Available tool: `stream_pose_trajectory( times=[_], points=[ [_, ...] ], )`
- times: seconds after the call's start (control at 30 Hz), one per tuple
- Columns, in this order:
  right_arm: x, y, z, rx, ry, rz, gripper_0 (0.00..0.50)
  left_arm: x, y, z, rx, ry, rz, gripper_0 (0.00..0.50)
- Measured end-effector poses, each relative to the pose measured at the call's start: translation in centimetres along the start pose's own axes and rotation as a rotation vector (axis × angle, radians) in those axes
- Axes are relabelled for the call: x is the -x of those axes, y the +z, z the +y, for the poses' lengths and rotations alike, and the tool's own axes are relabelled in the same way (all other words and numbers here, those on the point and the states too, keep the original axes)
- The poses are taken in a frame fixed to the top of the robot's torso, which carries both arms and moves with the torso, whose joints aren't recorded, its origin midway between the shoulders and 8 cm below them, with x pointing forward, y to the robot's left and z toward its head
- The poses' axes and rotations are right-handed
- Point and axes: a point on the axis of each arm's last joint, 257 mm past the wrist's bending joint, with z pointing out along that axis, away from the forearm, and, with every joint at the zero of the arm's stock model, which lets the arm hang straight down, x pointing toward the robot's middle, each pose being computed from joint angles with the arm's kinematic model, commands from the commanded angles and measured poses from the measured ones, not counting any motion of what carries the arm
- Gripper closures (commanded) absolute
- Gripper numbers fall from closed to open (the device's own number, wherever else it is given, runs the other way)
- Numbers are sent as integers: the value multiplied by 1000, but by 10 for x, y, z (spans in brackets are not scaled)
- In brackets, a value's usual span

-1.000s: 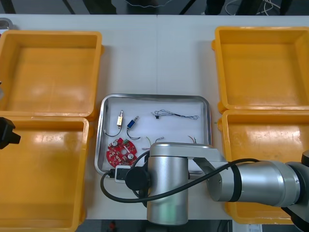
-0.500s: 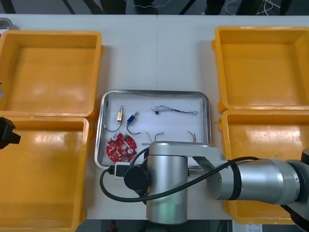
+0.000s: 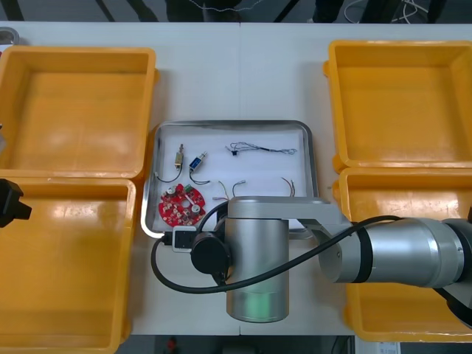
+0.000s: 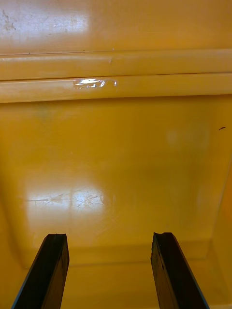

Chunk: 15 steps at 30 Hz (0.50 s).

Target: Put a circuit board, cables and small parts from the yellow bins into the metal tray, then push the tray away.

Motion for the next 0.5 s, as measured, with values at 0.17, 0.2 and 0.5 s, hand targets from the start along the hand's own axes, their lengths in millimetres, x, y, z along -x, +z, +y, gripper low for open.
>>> stream_pose_trajectory(
  times=[0.17,0.2,0.5],
  points=[
    [2,-1,-16,-32,-8,-16,500,0,0,0,0,0,0,0],
    [2,-1,-20,-39,-9,-20,500,0,0,0,0,0,0,0],
    [7,15,-56,-93,8,-46,500,0,0,0,0,0,0,0]
  ],
)
